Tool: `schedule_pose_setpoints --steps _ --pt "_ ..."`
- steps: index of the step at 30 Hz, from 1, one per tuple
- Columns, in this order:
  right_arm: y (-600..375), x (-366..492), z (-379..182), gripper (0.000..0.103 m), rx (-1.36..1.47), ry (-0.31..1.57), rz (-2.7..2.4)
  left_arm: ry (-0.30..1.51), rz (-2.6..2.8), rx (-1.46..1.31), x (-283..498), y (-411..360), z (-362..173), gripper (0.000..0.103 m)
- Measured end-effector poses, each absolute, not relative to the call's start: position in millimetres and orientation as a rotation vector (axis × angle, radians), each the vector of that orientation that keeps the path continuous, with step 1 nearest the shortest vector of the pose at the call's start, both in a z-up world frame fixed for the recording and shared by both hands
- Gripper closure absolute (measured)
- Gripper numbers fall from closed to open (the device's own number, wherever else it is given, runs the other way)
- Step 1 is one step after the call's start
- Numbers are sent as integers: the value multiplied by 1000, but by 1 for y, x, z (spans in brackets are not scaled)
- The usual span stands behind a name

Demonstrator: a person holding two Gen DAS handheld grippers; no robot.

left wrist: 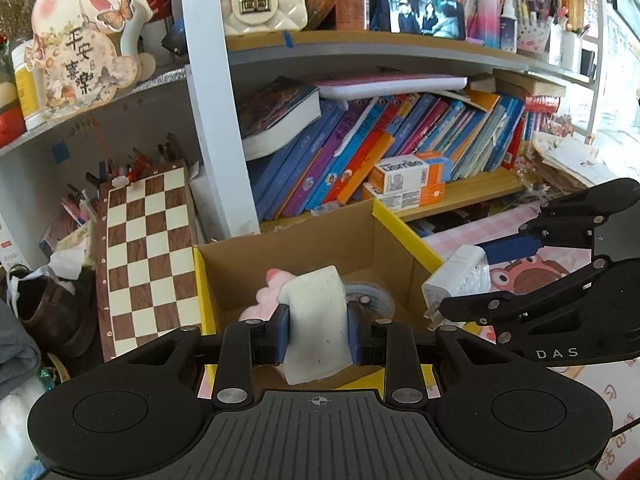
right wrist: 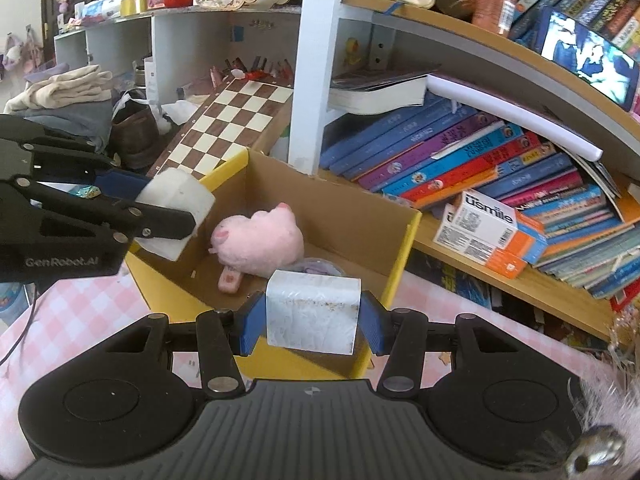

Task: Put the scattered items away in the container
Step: 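Lift and carry cube in left tool while right tool carries plug to yellow box, then lower cube into yellow box and open left tool while right tool releases plug inside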

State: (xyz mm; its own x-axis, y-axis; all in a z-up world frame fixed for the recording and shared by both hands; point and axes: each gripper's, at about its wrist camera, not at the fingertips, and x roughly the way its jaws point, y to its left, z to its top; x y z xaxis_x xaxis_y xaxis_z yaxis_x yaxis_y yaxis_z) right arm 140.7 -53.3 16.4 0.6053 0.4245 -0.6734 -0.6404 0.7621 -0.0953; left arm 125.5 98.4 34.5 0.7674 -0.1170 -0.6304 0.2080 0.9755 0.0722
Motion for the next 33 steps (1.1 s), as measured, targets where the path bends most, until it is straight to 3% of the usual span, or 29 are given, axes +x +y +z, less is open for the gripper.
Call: schedule_pose_setpoints --steps 33 --pt "-12 213 -48 55 -430 855 723 875 -168 129 198 112 -31 76"
